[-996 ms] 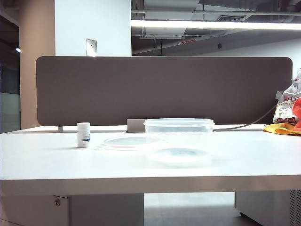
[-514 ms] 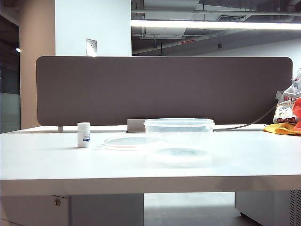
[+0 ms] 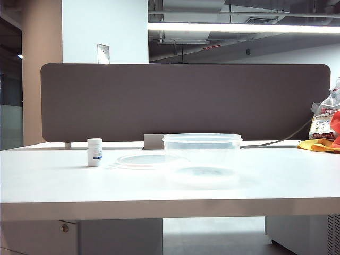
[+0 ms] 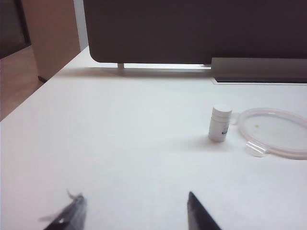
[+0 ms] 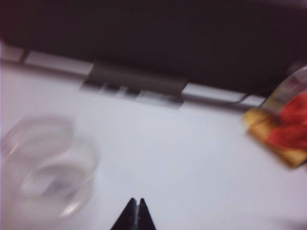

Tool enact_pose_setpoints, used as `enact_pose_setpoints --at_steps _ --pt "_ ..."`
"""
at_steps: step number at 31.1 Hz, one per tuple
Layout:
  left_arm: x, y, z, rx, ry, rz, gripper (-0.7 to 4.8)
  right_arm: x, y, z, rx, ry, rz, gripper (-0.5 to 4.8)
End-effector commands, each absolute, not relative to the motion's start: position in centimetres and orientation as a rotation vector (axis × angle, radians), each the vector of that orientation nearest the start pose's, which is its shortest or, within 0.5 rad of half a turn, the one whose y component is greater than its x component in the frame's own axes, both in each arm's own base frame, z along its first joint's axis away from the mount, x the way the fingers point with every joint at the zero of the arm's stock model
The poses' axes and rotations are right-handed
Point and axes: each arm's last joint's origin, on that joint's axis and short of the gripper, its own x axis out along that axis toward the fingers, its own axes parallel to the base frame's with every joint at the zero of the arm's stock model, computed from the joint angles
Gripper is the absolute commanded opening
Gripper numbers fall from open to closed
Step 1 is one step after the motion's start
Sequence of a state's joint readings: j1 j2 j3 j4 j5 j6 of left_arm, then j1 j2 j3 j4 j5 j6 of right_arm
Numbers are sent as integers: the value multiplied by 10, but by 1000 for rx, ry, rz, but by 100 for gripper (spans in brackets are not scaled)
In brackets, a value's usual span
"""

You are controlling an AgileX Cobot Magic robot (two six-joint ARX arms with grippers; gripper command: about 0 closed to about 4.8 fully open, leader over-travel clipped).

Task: Remove the lid of the round box, pick up the small white medicine bottle inside, and place it on the table.

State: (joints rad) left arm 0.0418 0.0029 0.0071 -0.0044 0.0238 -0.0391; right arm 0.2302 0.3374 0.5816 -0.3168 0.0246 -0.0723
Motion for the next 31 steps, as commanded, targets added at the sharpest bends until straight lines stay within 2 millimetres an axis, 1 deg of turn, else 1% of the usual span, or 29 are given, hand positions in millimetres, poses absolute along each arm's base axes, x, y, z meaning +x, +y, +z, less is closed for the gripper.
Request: enact_pose_setpoints --at_steps 1,3,6,8,11,17,22,26,31 --pt "97 3 166 -37 -5 14 273 89 12 281 -38 -56 98 -5" --pt "97 3 166 -37 -5 14 273 89 7 259 10 -87 20 -5" --pt "97 3 166 -38 -5 14 273 87 3 227 59 -130 -18 -5" --pt "97 3 166 -37 -5 14 273 86 2 211 67 -164 -27 -5" --pt "97 3 165 -38 -2 15 273 91 2 197 66 -135 -29 -5" --pt "97 3 165 -38 3 15 273 94 2 186 60 -117 -61 -5" --pt "97 3 165 -38 2 15 273 97 0 171 49 -67 -78 -5" --pt "97 3 165 -38 2 14 273 97 -1 168 2 -30 -93 -5" --pt "97 3 165 -38 2 14 273 97 -4 164 -17 11 -105 -5"
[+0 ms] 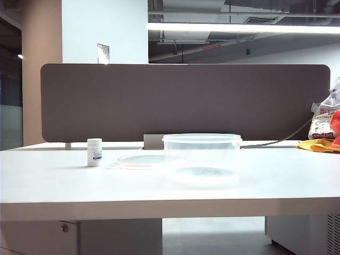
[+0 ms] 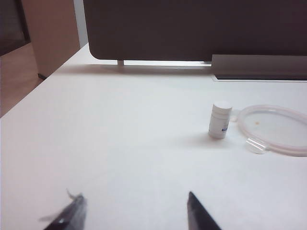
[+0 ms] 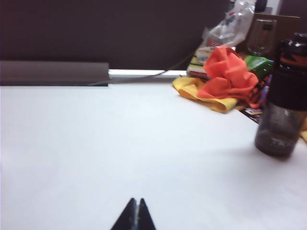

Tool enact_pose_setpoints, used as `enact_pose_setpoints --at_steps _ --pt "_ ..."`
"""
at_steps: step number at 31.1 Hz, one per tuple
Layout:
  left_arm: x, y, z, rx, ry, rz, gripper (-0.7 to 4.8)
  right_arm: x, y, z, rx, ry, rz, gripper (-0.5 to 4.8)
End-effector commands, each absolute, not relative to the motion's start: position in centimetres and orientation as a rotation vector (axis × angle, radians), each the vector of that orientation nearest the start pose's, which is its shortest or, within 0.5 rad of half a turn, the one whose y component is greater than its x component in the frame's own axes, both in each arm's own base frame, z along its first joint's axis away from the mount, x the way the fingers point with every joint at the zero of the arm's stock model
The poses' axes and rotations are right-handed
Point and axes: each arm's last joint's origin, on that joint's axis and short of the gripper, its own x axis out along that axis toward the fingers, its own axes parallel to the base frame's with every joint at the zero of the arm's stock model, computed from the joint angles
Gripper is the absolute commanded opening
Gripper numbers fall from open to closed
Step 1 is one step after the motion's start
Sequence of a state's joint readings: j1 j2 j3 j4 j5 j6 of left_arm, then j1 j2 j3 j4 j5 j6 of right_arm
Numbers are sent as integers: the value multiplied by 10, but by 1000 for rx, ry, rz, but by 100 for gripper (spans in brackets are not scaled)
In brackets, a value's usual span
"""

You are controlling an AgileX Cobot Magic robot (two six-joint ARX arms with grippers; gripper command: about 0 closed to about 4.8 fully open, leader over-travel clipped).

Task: Remove the lid of the round box, pick up the small white medicine bottle inside, and place it on the table.

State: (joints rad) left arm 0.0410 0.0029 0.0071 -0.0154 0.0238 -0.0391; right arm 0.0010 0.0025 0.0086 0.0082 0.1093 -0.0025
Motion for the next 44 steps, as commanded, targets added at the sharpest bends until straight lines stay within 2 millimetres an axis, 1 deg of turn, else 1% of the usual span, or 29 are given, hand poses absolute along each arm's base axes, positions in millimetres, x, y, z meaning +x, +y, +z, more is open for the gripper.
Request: enact_pose_setpoints --at_steps 1,7,44 --pt "97 3 165 -38 2 14 273 97 -4 163 -22 21 -98 -5" --pt "97 3 165 -38 2 14 273 97 -1 159 -52 57 18 -5" --pt "97 3 165 -38 2 14 273 97 -1 159 -52 61 5 -5"
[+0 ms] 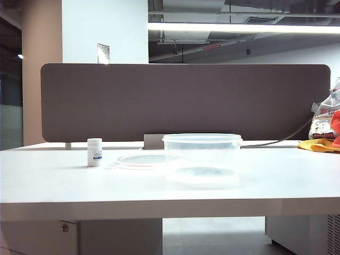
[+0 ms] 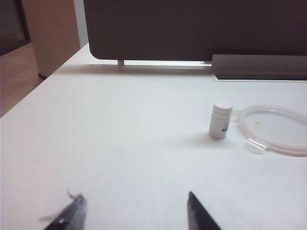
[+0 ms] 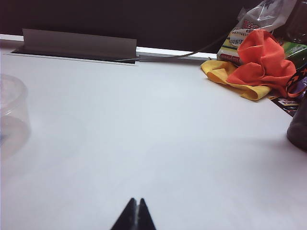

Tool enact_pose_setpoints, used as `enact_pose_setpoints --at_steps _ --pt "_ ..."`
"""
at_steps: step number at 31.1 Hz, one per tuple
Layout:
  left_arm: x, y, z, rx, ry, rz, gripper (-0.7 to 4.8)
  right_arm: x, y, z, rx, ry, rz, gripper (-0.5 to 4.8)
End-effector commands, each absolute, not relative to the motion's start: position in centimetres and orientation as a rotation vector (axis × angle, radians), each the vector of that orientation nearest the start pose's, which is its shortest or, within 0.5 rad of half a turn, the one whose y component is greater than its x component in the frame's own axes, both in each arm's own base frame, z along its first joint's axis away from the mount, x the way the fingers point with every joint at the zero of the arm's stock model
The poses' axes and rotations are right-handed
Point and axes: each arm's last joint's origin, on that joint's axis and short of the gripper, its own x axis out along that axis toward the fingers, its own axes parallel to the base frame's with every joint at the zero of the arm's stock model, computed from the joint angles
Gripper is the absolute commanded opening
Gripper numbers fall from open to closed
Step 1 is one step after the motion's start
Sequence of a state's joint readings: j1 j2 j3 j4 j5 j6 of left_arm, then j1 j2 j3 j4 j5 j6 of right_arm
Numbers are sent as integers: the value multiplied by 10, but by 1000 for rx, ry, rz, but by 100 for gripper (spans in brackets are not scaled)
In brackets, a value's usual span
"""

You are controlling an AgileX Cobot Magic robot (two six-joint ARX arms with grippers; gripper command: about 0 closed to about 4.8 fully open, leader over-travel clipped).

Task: Remove the lid of the round box, pick up the small white medicine bottle inside, and place it on the table.

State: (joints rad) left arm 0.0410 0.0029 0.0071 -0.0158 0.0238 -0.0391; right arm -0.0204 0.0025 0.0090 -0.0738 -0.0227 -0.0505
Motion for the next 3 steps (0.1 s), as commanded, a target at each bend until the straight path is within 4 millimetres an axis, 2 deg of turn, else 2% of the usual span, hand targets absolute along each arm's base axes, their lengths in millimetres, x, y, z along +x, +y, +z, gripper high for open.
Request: enact_pose_setpoints --at_steps 1,3 --pt "97 3 165 -38 2 14 273 97 -1 159 -52 61 5 -5" --pt "97 3 165 -38 2 14 273 97 -1 159 -52 61 5 -5"
